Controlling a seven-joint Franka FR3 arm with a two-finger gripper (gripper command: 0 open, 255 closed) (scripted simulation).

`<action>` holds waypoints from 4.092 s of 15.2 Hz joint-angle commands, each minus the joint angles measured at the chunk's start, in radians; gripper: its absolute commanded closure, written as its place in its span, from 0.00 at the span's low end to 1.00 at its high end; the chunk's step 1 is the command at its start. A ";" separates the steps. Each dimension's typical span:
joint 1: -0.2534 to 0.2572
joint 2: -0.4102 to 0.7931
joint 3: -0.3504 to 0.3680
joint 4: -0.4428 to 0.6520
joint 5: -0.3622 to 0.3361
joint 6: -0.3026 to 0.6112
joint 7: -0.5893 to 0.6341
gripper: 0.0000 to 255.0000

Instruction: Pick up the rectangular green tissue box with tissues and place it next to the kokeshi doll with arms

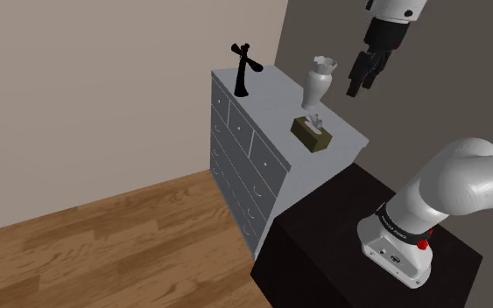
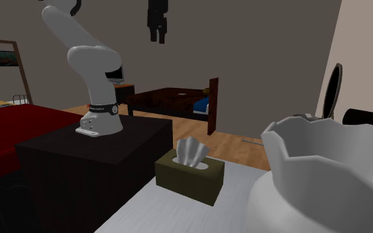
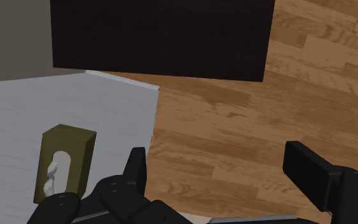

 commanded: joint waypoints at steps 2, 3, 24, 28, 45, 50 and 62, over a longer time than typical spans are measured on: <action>0.000 0.005 -0.008 -0.023 -0.020 0.030 -0.028 0.00; -0.001 0.012 -0.016 -0.046 -0.040 0.061 -0.055 0.00; -0.107 0.554 -0.189 -0.174 -0.497 0.864 -0.454 0.00; -0.136 0.716 -0.209 -0.109 -0.599 1.002 -0.477 0.00; -0.172 1.118 -0.276 0.114 -0.836 1.265 -0.438 0.00; -0.172 1.118 -0.276 0.114 -0.836 1.265 -0.438 0.00; -0.175 1.104 -0.270 0.111 -0.825 1.255 -0.451 1.00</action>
